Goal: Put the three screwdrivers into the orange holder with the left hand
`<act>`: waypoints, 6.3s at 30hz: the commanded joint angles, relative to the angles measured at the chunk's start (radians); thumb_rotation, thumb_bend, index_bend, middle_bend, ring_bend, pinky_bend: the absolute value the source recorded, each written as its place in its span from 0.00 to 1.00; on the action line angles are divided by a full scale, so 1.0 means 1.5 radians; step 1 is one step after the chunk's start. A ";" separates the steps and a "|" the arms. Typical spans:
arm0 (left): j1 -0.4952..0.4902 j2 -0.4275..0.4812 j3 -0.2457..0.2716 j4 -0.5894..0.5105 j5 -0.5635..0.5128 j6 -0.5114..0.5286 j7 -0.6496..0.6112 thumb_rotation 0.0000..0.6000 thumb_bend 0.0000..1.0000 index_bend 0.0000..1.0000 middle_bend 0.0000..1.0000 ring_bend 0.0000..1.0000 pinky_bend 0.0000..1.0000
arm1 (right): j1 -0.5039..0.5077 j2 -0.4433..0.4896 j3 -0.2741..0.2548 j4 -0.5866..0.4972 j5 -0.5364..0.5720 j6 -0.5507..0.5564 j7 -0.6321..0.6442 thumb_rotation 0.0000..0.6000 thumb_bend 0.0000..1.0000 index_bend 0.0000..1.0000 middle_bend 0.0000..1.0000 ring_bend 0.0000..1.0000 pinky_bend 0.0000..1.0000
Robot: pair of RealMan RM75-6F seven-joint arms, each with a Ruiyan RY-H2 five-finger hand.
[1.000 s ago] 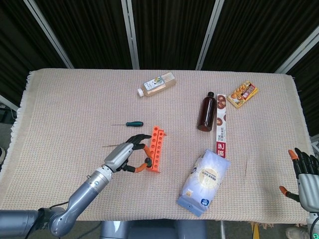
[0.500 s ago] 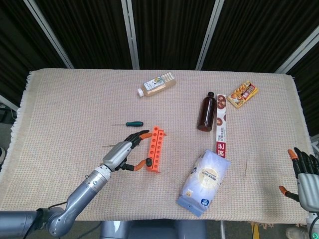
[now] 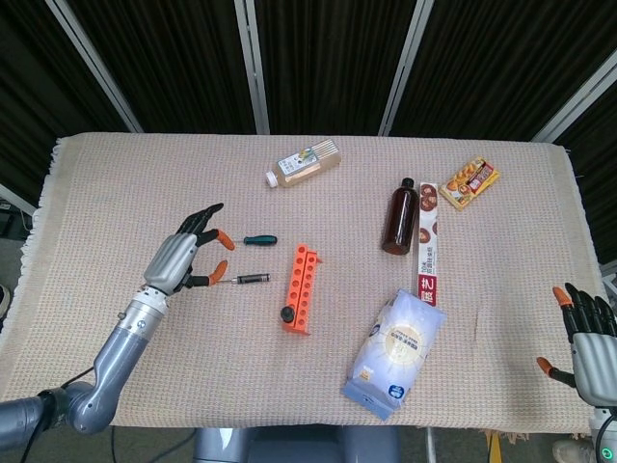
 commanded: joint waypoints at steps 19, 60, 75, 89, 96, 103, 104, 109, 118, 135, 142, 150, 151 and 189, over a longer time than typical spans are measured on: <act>-0.166 -0.184 0.055 0.185 -0.180 -0.011 0.572 1.00 0.27 0.46 0.00 0.00 0.00 | -0.011 0.002 -0.004 -0.003 0.000 0.013 0.000 1.00 0.00 0.00 0.00 0.00 0.00; -0.229 -0.353 0.024 0.315 -0.306 -0.005 0.725 1.00 0.30 0.42 0.00 0.00 0.00 | -0.008 -0.002 -0.002 0.013 0.010 -0.001 0.015 1.00 0.00 0.00 0.00 0.00 0.00; -0.220 -0.345 0.045 0.289 -0.301 -0.003 0.724 1.00 0.30 0.47 0.00 0.00 0.00 | -0.008 -0.004 -0.002 0.016 0.010 -0.001 0.017 1.00 0.00 0.00 0.00 0.00 0.00; -0.215 -0.345 0.052 0.297 -0.298 -0.009 0.721 1.00 0.45 0.51 0.00 0.00 0.00 | -0.009 -0.004 -0.003 0.014 0.010 0.001 0.013 1.00 0.00 0.00 0.00 0.00 0.00; -0.214 -0.343 0.056 0.295 -0.301 -0.010 0.723 1.00 0.45 0.50 0.00 0.00 0.00 | -0.009 -0.004 -0.003 0.012 0.009 0.002 0.011 1.00 0.00 0.00 0.00 0.00 0.00; -0.212 -0.341 0.058 0.291 -0.295 -0.008 0.722 1.00 0.44 0.50 0.00 0.00 0.00 | -0.009 -0.004 -0.003 0.012 0.008 0.002 0.012 1.00 0.00 0.00 0.00 0.00 0.00; -0.213 -0.341 0.058 0.290 -0.294 -0.008 0.721 1.00 0.44 0.50 0.00 0.00 0.00 | -0.009 -0.004 -0.003 0.012 0.008 0.002 0.012 1.00 0.00 0.00 0.00 0.00 0.00; -0.210 -0.346 0.064 0.296 -0.282 -0.007 0.715 1.00 0.45 0.53 0.00 0.00 0.00 | -0.010 -0.004 -0.003 0.013 0.009 0.002 0.013 1.00 0.00 0.00 0.00 0.00 0.00; -0.191 -0.342 0.062 0.288 -0.233 0.005 0.655 1.00 0.54 0.71 0.06 0.00 0.00 | -0.010 -0.005 -0.003 0.016 0.006 0.006 0.017 1.00 0.00 0.00 0.00 0.00 0.00; -0.069 -0.131 -0.031 0.028 -0.121 -0.002 0.253 1.00 0.59 0.72 0.11 0.00 0.00 | -0.011 -0.009 -0.007 0.025 -0.009 0.012 0.028 1.00 0.00 0.00 0.00 0.00 0.00; -0.015 -0.065 -0.069 -0.038 -0.067 -0.016 0.044 1.00 0.59 0.72 0.12 0.00 0.00 | -0.010 -0.010 -0.007 0.023 -0.010 0.013 0.028 1.00 0.00 0.00 0.00 0.00 0.00; 0.008 -0.037 -0.100 -0.071 -0.039 -0.064 -0.144 1.00 0.60 0.70 0.12 0.00 0.00 | -0.010 -0.011 -0.007 0.024 -0.010 0.011 0.028 1.00 0.00 0.00 0.00 0.00 0.00; 0.008 -0.035 -0.101 -0.072 -0.035 -0.070 -0.158 1.00 0.59 0.70 0.12 0.00 0.00 | -0.009 -0.011 -0.007 0.024 -0.010 0.011 0.028 1.00 0.00 0.00 0.00 0.00 0.00; -0.042 -0.101 -0.094 -0.044 0.014 -0.091 -0.260 1.00 0.59 0.69 0.12 0.00 0.00 | -0.016 -0.008 -0.005 0.025 0.002 0.013 0.030 1.00 0.00 0.00 0.00 0.00 0.00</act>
